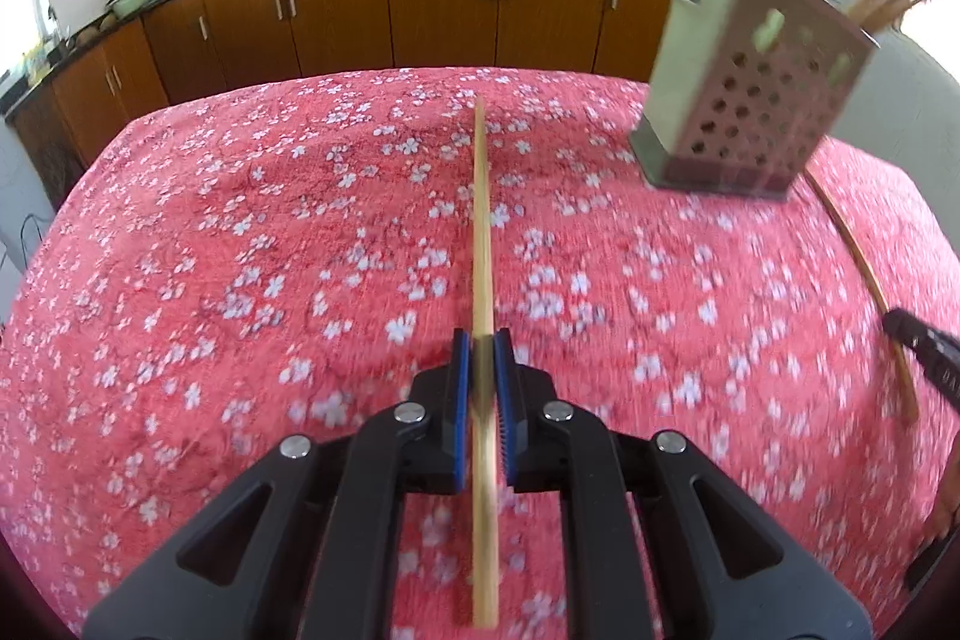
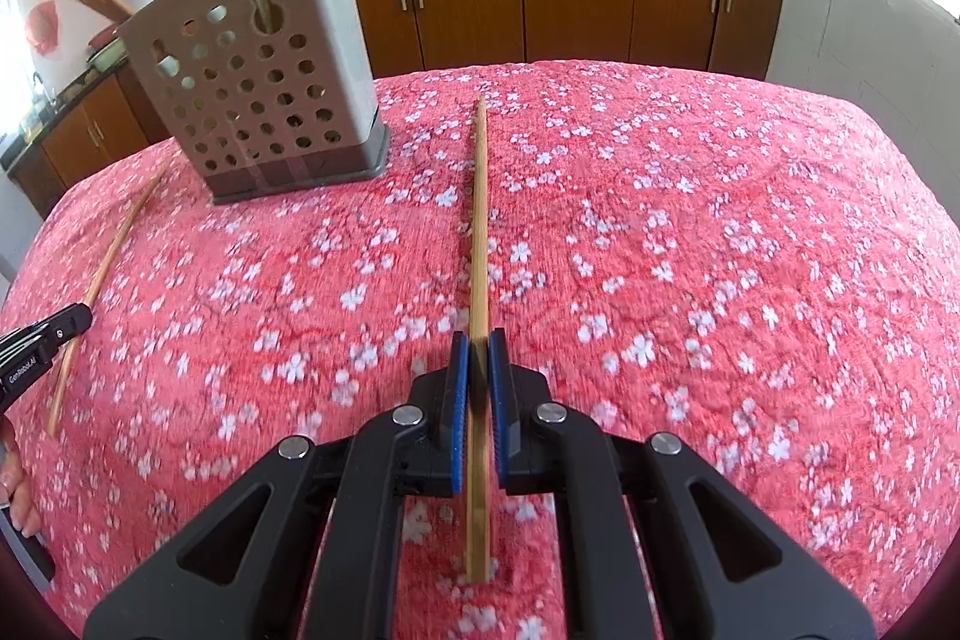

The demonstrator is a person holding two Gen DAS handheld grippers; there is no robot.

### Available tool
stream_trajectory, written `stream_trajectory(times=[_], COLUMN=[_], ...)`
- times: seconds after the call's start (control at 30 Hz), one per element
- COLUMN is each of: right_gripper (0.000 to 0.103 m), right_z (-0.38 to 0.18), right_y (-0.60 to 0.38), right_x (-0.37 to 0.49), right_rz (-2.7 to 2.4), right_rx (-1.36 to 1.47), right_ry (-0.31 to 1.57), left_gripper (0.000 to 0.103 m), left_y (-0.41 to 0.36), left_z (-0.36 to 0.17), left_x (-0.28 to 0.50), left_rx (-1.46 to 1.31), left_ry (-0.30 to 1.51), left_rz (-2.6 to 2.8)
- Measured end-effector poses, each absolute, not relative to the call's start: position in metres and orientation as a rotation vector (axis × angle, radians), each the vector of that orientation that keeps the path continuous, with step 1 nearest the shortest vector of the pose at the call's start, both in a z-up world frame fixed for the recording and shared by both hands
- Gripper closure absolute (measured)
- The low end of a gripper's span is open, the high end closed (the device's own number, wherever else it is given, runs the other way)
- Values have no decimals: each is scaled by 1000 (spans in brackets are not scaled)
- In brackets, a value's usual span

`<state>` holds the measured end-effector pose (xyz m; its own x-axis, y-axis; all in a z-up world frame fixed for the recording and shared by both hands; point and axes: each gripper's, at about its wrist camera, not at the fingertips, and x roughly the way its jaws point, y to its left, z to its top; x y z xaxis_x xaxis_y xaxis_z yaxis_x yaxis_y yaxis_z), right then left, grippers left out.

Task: Organize utensils
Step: 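Lift both chopsticks into the metal holder and open both tools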

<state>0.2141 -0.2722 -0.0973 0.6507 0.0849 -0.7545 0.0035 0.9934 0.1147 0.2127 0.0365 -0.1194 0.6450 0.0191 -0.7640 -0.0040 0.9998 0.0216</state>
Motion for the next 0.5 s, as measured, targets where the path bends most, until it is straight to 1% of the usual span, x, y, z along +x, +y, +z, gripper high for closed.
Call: stream_trajectory(times=[0.1,0.13,0.27,0.33,0.5], right_gripper=[95,95,95,95,95], right_z=[-97,-97,-91,-77,-31], right_y=[-275,-276,-277,-282,-293], right_x=[209,208,206,200,187], right_rz=[50,50,49,49,44], right_rx=[129,133,122,137,151], right_ry=[860,860,859,814,675], left_gripper=[91,94,94,94,95], left_y=[36,36,32,38,39], left_z=[-120,-120,-119,-109,-54], left_x=[203,201,197,192,178], left_rx=[18,16,48,47,21], left_ry=[870,870,873,852,717], left_rz=[13,9,19,13,-10])
